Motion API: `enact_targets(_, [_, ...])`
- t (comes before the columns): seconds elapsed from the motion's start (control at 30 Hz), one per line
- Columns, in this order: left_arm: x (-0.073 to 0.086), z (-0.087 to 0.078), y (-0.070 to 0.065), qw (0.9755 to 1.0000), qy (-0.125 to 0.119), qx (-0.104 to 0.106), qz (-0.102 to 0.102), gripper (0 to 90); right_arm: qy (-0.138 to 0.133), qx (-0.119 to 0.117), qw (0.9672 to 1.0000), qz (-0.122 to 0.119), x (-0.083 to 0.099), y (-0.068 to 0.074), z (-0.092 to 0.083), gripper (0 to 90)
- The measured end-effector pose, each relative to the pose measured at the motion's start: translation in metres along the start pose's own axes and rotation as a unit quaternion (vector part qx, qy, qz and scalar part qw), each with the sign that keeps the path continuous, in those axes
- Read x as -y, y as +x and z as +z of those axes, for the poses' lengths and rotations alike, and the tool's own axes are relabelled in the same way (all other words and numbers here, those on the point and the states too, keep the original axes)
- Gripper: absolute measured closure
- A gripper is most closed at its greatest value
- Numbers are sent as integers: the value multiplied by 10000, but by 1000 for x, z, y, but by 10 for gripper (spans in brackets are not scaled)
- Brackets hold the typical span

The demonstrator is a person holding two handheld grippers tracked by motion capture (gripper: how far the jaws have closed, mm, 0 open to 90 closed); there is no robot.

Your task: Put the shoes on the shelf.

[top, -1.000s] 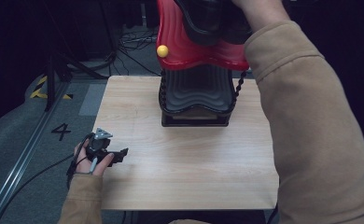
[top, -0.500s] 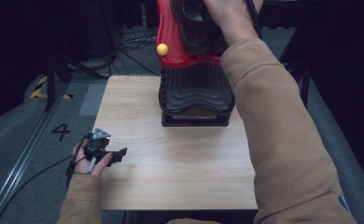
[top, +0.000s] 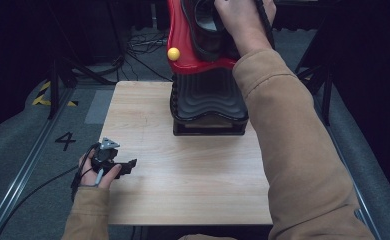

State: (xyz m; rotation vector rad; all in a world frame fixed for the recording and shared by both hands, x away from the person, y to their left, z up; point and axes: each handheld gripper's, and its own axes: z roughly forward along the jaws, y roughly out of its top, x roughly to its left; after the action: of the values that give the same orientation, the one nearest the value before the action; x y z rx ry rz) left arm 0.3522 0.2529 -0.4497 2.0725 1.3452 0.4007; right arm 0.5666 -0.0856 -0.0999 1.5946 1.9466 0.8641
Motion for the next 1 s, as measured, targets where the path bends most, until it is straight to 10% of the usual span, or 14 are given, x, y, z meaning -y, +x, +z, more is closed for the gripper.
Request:
enact_targets(0.37, [-1, 1, -3, 10000, 51, -23, 52, 198, 72, -285, 9989, 378, 1, -1, -3, 712])
enact_targets(0.6, [-1, 1, -3, 10000, 59, -9, 58, 198, 60, -275, 9994, 186, 2, 0, -5, 582])
enact_targets(1.0, [-4, 1, -5, 10000, 59, 1, 71, 198, -327, -757, 9966, 63, 10, -24, -53, 507])
